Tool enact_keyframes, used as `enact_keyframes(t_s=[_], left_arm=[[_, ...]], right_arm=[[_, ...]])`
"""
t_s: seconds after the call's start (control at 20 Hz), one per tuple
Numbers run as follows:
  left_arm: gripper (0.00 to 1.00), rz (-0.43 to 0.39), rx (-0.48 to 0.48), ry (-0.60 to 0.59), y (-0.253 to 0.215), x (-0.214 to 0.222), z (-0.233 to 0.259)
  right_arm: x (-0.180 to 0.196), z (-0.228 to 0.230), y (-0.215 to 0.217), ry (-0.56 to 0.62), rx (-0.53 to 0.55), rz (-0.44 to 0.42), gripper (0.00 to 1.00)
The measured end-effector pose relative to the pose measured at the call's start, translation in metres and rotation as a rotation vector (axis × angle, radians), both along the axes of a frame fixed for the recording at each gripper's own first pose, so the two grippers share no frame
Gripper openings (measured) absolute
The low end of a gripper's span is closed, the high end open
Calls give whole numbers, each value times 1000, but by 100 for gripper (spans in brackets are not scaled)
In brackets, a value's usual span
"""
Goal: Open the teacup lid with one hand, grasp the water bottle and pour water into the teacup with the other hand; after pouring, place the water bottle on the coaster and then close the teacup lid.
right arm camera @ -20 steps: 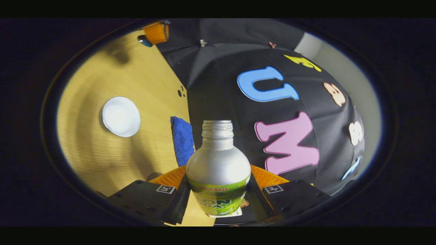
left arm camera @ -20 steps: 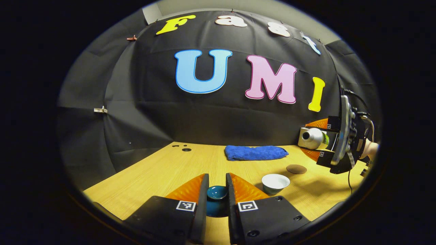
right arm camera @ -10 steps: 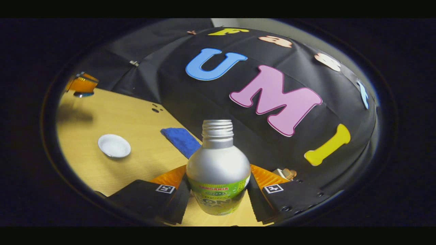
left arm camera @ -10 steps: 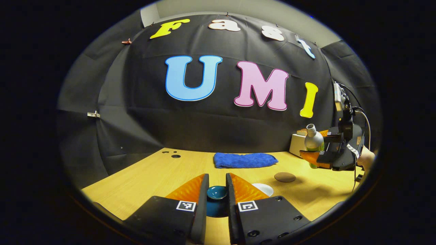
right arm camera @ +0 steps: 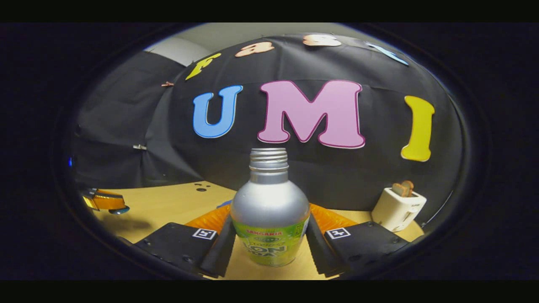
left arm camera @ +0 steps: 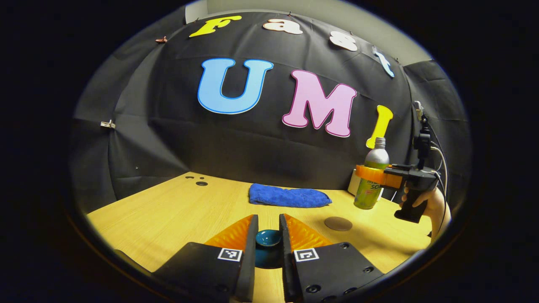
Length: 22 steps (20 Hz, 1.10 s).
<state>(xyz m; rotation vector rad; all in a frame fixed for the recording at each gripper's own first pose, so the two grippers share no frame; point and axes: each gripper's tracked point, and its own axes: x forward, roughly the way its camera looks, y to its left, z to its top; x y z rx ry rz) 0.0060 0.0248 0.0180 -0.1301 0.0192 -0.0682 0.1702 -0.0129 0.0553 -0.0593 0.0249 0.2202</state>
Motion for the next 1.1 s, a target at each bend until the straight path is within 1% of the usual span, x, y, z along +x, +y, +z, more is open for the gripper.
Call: enact_keyframes(t_s=[0.05,0.1,0.15,0.3,0.35,0.4,0.45,0.5,0.55,0.6,0.65,0.7,0.8,0.85,0.9,0.95,1.0,1.1], left_arm=[[34,0,5,-1,0,1,-1],[31,1,12,2,1,3,-2],[31,3,11,5,1,6,-3],[31,-2,-9,17,-4,14,-7],[34,-7,-12,20,-7,17,-8],[34,-13,-10,23,-10,20,-9],[30,-18,-5,25,-12,22,-8],[34,-21,0,25,-13,23,-9],[30,-23,3,24,-14,25,-8],[30,-26,4,24,-16,26,-9],[30,-27,5,27,-17,27,-10],[34,-27,6,31,-17,28,-12],[34,-24,6,40,-16,29,-16],[30,-23,5,45,-16,30,-18],[34,-21,5,50,-15,30,-20],[34,-19,4,53,-14,31,-21],[30,-18,3,56,-14,31,-23],[30,-14,0,61,-12,31,-24]], right_arm=[[6,-3,-2,-10,21,-1,79],[15,-18,-6,-2,41,1,79],[19,-31,-7,19,45,2,79],[26,-73,-12,89,12,-11,79],[27,-80,-15,88,12,-17,79],[27,-81,-17,71,32,-25,79],[28,-78,-18,55,62,-25,79],[31,-74,-17,42,84,-24,80],[34,-71,-19,30,95,-27,79],[37,-71,-22,22,99,-36,79],[40,-72,-24,21,94,-44,79],[42,-78,-23,26,82,-46,80],[46,-89,-22,39,38,-54,79],[46,-92,-19,40,17,-54,79],[48,-96,-18,43,4,-55,79],[49,-100,-14,51,0,-46,79],[48,-103,-10,58,-1,-38,80],[49,-103,-12,54,-4,-44,81]])
